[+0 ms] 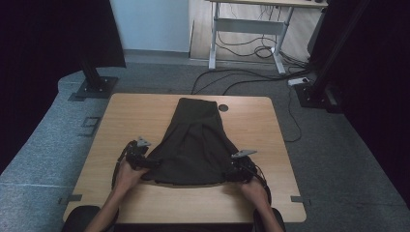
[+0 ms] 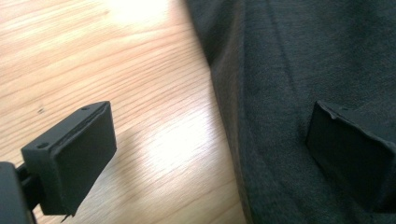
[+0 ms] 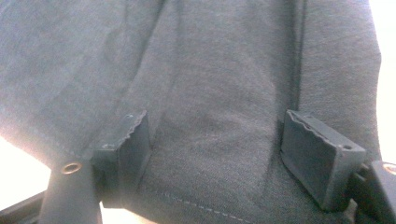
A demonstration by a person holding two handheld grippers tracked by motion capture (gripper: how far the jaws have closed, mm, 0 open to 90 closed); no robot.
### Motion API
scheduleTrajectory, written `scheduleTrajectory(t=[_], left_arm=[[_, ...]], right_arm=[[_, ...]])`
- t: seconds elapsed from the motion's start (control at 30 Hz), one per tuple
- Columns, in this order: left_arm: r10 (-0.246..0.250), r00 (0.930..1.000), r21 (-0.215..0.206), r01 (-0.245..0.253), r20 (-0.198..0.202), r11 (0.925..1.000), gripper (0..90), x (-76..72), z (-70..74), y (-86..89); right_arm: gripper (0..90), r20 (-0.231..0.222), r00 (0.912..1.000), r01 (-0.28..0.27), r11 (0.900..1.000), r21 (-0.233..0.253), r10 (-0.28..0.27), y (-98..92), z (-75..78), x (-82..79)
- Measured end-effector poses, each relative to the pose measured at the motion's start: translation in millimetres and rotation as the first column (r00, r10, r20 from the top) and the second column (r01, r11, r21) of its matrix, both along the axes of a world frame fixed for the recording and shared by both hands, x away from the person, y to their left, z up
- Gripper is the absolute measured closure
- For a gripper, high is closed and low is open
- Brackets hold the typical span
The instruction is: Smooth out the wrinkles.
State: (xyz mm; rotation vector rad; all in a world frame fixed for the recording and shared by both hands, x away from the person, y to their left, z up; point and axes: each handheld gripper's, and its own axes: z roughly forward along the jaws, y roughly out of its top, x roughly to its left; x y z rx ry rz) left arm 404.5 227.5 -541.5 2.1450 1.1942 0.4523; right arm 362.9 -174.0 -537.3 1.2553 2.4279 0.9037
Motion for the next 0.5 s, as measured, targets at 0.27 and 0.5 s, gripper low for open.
scheduleTrajectory(t=[0.27,0.5], left_arm=[[-0.015,0.9991,-0.004,0.015,0.040,0.9999,5.8,-6.6,1.5,-0.9],[-0.018,0.9989,-0.022,0.019,0.044,0.9996,6.5,-10.0,1.9,0.5]], right_arm=[[22.3,-0.011,0.9998,0.015,1.000,0.013,-0.015,3.7,1.0,-2.5],[20.4,-0.002,1.0000,0.002,1.000,0.022,-0.002,2.5,9.2,-0.3]])
